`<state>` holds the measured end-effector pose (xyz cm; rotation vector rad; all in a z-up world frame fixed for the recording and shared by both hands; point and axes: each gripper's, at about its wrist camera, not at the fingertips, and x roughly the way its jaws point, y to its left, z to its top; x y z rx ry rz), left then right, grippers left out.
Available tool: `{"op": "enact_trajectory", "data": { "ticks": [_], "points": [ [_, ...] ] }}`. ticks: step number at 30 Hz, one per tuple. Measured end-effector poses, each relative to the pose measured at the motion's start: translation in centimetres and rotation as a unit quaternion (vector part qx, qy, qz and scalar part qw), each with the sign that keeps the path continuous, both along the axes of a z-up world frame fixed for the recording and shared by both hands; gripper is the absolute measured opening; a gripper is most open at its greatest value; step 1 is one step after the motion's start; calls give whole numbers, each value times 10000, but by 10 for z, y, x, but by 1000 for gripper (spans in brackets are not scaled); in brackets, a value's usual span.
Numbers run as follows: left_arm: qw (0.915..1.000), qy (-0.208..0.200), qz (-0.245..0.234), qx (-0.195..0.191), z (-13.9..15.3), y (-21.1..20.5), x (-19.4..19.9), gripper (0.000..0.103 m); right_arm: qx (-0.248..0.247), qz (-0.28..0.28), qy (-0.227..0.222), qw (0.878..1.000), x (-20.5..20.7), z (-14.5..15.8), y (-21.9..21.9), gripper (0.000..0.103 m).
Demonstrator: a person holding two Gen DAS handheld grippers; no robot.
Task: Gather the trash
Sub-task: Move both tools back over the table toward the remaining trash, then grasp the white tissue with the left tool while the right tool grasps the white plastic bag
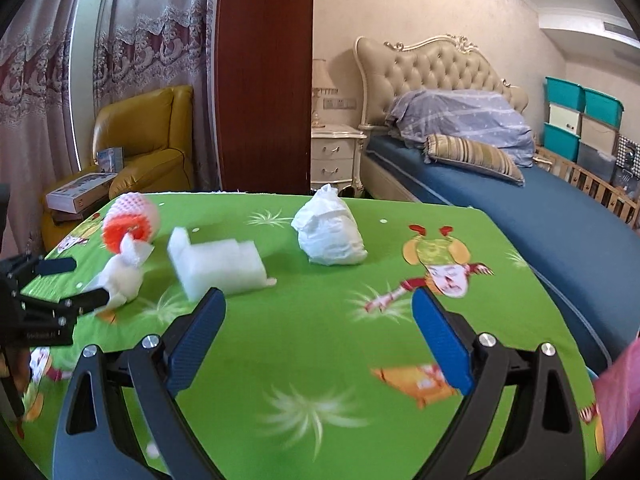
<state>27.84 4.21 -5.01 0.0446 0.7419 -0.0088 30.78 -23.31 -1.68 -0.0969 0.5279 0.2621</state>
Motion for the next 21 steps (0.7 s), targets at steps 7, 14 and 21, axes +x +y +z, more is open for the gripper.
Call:
{"op": "enact_trajectory", "data": {
  "ticks": [7, 14, 21],
  "points": [
    [9998, 214, 10, -9, -14, -6, 23, 84, -73, -57, 283, 9996, 65, -10, 7, 92],
    [9990, 415, -180, -33, -22, -12, 29, 73, -166, -50, 624, 9979, 123, -23, 18, 92],
    [9978, 644, -128, 8, -28, -12, 35, 66, -271, -163, 892, 9955, 167, -36, 33, 92]
  ]
}}
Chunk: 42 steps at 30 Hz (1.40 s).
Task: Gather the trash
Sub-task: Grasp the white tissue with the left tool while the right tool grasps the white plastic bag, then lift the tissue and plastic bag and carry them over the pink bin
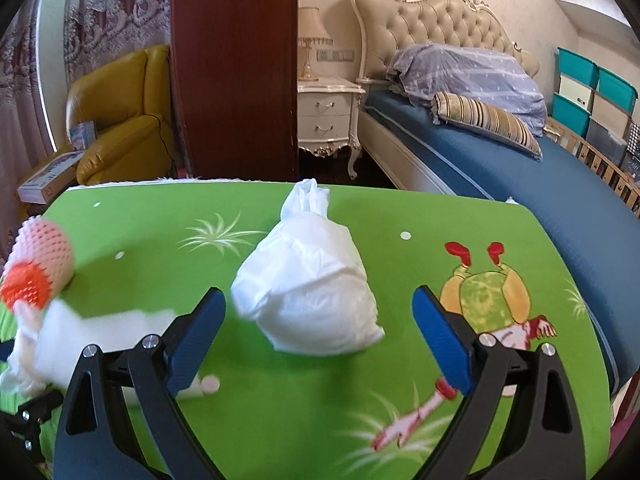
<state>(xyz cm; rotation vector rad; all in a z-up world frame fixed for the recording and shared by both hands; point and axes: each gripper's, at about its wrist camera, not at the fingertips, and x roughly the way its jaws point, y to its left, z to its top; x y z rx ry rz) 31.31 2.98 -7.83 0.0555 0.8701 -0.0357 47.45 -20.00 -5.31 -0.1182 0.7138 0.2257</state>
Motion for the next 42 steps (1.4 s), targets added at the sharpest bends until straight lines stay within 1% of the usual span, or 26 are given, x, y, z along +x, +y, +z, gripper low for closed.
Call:
{"op": "enact_trajectory", "data": {
  "ticks": [2, 4, 6, 7, 8, 9, 11, 16, 23, 27, 31, 36, 38, 40, 42],
  "points": [
    [10000, 3, 1, -16, -1, 1, 0, 65, 7, -28, 105, 9999, 7, -4, 3, 92],
    [10000, 1, -12, -38, -1, 1, 0, 60, -54, -68, 172, 9998, 12, -6, 5, 91],
    [10000, -13, -25, -38, -1, 2, -2, 55, -128, -45, 222, 9997, 13, -7, 8, 89],
    [10000, -17, -41, -39, 0, 2, -2, 53, -175, -37, 232, 9996, 14, -7, 11, 78],
    [10000, -31, -70, -37, 0, 1, -3, 49, -221, -30, 239, 9995, 13, -6, 13, 54],
    [10000, -43, -83, -27, 0, 1, -3, 42, -245, -2, 253, 9994, 13, -6, 15, 43],
    [9999, -79, -95, 13, 1, -1, -4, 37, -271, 35, 232, 9994, 9, -6, 18, 40],
    [9997, -205, -85, -49, 4, 0, -7, 33, -270, 146, 82, 9995, -23, 1, 20, 36],
    [9993, -313, -170, -122, 7, 1, -15, 33, 81, 116, 30, 9999, -86, 8, -2, 35],
    [9989, -410, -246, 18, 10, -6, -29, 33, 187, 163, 15, 9997, -126, 10, -12, 35],
    [9988, -432, -210, 26, 9, -9, -44, 33, 190, 190, -40, 9996, -162, 9, -17, 35],
    [9963, -818, -170, 177, 19, -20, -75, 33, 261, 272, -131, 9992, -210, 9, -19, 35],
    [9954, -932, -160, 158, 22, -24, -88, 33, 332, 307, -204, 9988, -230, 12, -21, 35],
    [9936, -1110, -165, 80, 27, -29, -105, 33, 371, 375, -294, 9982, -252, 15, -21, 35],
    [9915, -1285, -199, 88, 31, -35, -121, 33, 397, 411, -423, 9975, -274, 20, -23, 35]
  ]
}}
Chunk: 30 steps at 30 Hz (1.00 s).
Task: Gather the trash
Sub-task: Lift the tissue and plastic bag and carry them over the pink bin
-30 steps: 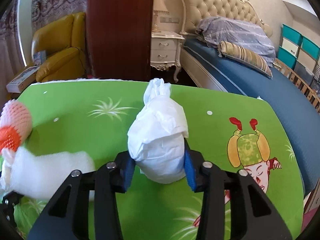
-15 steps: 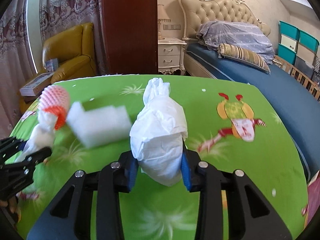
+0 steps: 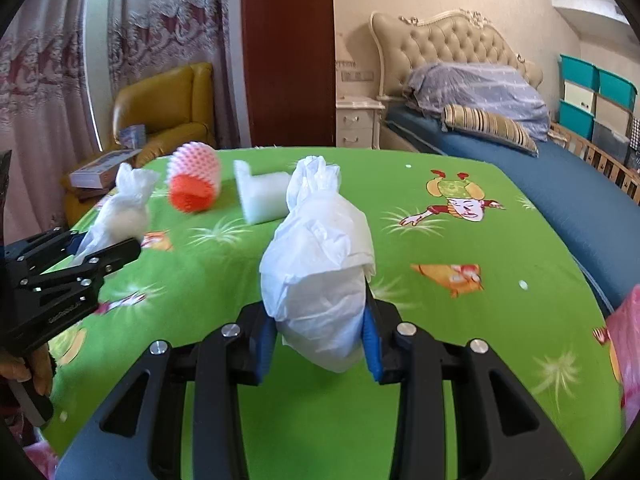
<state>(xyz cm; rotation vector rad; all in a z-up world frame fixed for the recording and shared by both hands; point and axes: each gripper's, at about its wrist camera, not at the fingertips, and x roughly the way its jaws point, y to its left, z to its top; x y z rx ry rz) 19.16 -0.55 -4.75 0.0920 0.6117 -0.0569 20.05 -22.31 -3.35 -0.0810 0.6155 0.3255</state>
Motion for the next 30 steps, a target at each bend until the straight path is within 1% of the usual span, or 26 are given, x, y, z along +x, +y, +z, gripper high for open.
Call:
{"op": "enact_trajectory", "data": {
  "ticks": [2, 7, 13, 18, 23, 30],
  "points": [
    [9998, -188, -62, -37, 4, -9, -19, 33, 58, 40, -107, 9999, -21, 6, -6, 36],
    [9981, -573, -233, -82, 13, -27, -52, 34, 40, 59, -311, 9995, -61, 13, -13, 36],
    [9955, -852, -360, -190, 19, -38, -78, 34, 35, 94, -561, 9984, -96, 17, -28, 36],
    [9934, -1007, -538, -95, 18, -51, -94, 34, 60, 69, -807, 9967, -112, 24, -36, 36],
    [9920, -1067, -669, -3, 19, -61, -102, 34, 88, 56, -980, 9951, -122, 34, -44, 36],
    [9905, -1160, -737, 51, 24, -67, -108, 34, 110, -7, -1042, 9945, -126, 35, -55, 36]
  ]
}}
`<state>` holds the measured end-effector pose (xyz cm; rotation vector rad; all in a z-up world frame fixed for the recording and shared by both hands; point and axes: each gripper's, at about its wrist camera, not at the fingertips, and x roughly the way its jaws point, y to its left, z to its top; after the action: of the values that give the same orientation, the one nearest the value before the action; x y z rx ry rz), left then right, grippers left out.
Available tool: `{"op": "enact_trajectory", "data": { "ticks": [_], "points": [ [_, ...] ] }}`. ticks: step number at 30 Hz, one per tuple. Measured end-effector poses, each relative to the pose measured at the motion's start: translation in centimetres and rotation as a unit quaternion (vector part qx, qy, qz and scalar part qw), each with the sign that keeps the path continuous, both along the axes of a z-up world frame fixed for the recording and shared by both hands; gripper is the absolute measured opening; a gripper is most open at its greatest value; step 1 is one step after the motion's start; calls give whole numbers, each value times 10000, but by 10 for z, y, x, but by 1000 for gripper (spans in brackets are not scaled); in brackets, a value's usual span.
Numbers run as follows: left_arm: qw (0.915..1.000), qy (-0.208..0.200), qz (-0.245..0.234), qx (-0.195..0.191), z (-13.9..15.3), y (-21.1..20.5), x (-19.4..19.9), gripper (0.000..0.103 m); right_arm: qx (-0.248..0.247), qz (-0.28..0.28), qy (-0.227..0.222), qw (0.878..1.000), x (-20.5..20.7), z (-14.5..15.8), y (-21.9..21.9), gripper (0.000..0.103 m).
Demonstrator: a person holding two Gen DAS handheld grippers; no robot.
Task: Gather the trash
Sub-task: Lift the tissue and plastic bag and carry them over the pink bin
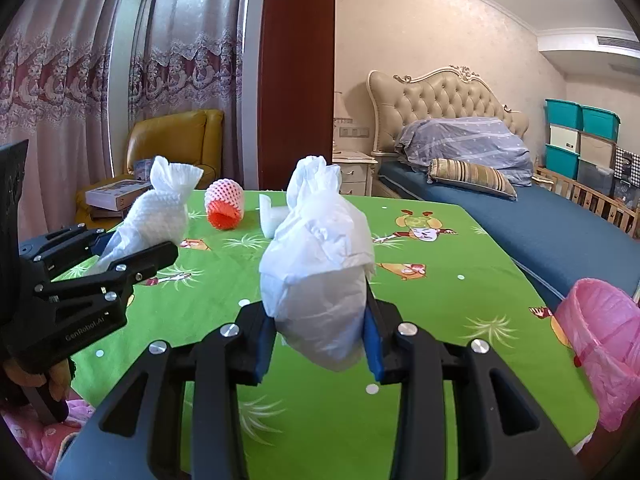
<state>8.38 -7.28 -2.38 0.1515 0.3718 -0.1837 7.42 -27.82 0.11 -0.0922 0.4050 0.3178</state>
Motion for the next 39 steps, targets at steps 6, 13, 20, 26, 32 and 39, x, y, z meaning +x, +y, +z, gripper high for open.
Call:
{"op": "enact_trajectory", "data": {
  "ticks": [6, 13, 20, 26, 32, 39],
  "points": [
    [9999, -31, -120, -4, 6, -6, 0, 34, 23, -110, -46, 9999, -3, 0, -16, 36],
    [9991, -51, -409, 32, 13, -24, 5, 34, 35, -414, -217, 9989, -6, 6, -45, 36],
    [9957, 24, -922, -32, 24, -58, 16, 34, 76, -930, -354, 9950, -6, 13, -94, 36],
    [9900, 154, -1400, -113, 29, -95, 27, 34, 159, -1437, -368, 9888, -13, 9, -144, 37],
    [9821, 310, -1852, -113, 28, -136, 36, 34, 272, -1950, -342, 9798, -21, 1, -192, 37],
    [9669, 484, -2503, -72, 34, -208, 54, 35, 390, -2539, -294, 9660, -25, -6, -254, 37]
  ]
}}
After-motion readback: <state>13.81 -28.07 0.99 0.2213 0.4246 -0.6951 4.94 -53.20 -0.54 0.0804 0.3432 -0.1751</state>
